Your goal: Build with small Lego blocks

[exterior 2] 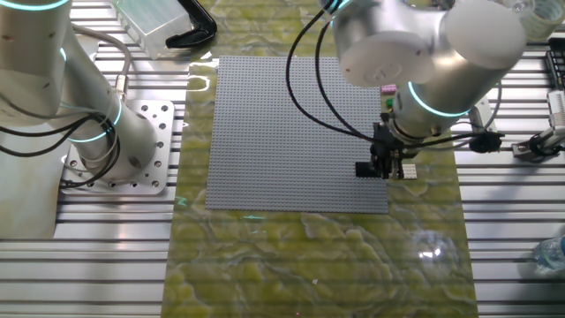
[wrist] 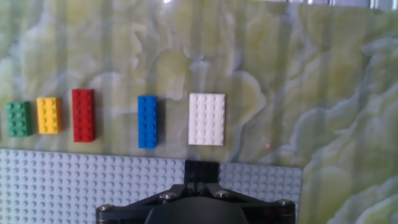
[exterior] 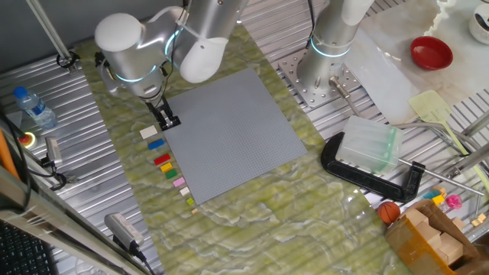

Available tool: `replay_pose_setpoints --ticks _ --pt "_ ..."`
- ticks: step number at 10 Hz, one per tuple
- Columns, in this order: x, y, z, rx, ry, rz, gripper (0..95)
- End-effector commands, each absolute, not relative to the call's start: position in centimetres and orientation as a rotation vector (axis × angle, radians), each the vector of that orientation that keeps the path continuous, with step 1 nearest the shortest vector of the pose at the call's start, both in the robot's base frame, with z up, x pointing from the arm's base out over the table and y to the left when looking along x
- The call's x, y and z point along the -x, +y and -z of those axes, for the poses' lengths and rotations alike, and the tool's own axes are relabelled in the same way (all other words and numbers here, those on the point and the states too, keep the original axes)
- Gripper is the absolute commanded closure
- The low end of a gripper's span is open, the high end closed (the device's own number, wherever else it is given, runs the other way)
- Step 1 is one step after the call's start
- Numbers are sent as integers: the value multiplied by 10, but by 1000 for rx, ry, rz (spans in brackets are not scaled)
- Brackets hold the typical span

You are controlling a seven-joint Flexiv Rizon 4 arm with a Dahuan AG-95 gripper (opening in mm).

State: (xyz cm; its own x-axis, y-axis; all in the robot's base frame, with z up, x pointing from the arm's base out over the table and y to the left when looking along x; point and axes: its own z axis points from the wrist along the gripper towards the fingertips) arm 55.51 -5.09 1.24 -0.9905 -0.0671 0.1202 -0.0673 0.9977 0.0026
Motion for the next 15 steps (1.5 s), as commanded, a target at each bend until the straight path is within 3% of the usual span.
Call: replay_pose_setpoints --ticks 1,9,15 --pt "-557 -50 -4 -110 -2995 -16 950" --pt "-551 -47 -23 -109 -2993 -17 950" --pt "-533 -51 -19 -103 -2987 -25 950"
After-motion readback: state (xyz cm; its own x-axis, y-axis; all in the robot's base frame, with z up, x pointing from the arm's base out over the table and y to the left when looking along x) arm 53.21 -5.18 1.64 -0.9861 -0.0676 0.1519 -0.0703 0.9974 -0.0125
